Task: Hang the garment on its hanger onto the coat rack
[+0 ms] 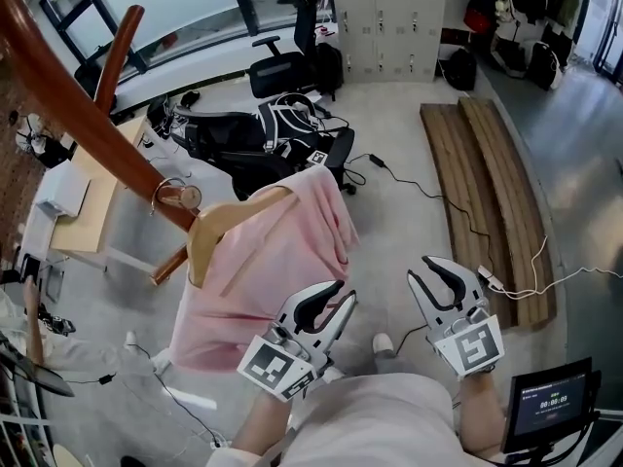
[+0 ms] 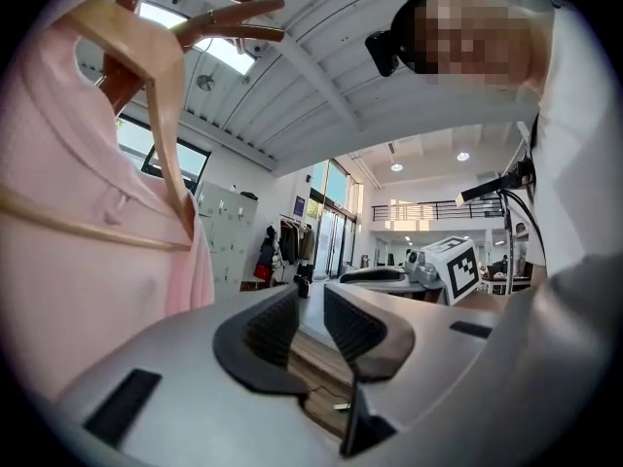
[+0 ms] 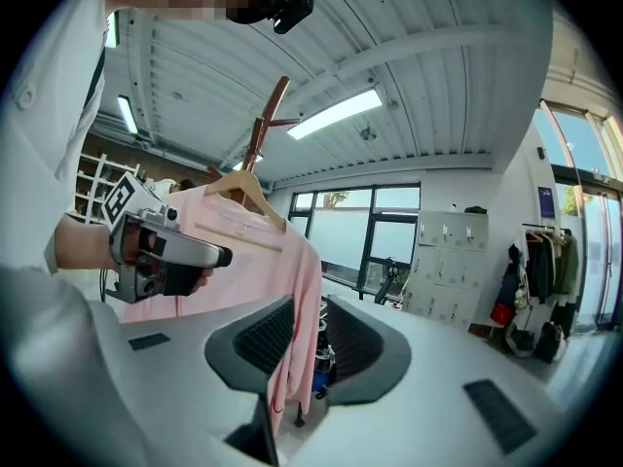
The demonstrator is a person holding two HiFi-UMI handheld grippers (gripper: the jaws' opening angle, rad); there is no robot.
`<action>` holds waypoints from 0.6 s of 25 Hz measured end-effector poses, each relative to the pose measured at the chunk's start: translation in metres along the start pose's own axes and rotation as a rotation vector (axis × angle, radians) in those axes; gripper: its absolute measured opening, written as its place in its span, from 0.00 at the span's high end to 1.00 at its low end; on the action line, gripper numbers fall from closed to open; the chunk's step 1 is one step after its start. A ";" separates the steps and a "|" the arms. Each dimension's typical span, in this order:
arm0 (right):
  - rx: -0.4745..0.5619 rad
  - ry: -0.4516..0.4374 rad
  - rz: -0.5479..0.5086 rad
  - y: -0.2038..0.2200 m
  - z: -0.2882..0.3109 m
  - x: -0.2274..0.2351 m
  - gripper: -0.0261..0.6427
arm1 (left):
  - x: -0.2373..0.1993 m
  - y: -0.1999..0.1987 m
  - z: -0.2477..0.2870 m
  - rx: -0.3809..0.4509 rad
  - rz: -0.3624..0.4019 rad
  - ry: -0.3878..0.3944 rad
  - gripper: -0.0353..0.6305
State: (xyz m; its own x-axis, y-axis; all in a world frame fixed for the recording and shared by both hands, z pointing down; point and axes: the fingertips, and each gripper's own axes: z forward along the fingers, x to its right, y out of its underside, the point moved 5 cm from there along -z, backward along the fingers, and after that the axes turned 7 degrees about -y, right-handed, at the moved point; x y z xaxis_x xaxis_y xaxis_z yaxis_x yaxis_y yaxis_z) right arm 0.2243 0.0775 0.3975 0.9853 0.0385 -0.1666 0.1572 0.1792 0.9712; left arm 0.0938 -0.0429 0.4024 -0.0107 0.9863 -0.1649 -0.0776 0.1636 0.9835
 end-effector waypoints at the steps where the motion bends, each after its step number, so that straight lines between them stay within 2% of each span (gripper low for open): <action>1: -0.007 0.002 0.004 0.001 0.000 -0.002 0.83 | -0.001 0.002 -0.001 -0.005 -0.011 0.000 0.84; 3: -0.021 0.006 0.012 0.003 0.001 -0.006 0.90 | -0.003 0.005 -0.003 -0.010 -0.042 0.009 0.94; 4: -0.023 0.005 0.012 0.003 0.002 -0.008 0.94 | -0.003 0.006 -0.004 -0.013 -0.053 0.012 0.94; 15: -0.046 -0.053 -0.047 0.000 0.011 -0.024 0.95 | 0.004 0.010 -0.007 -0.034 -0.082 0.045 0.94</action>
State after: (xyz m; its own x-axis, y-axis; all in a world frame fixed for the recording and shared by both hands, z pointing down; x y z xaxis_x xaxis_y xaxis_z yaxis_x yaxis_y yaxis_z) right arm 0.2011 0.0661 0.4030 0.9793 -0.0224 -0.2013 0.2011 0.2242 0.9536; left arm 0.0857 -0.0377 0.4107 -0.0472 0.9675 -0.2483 -0.1135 0.2417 0.9637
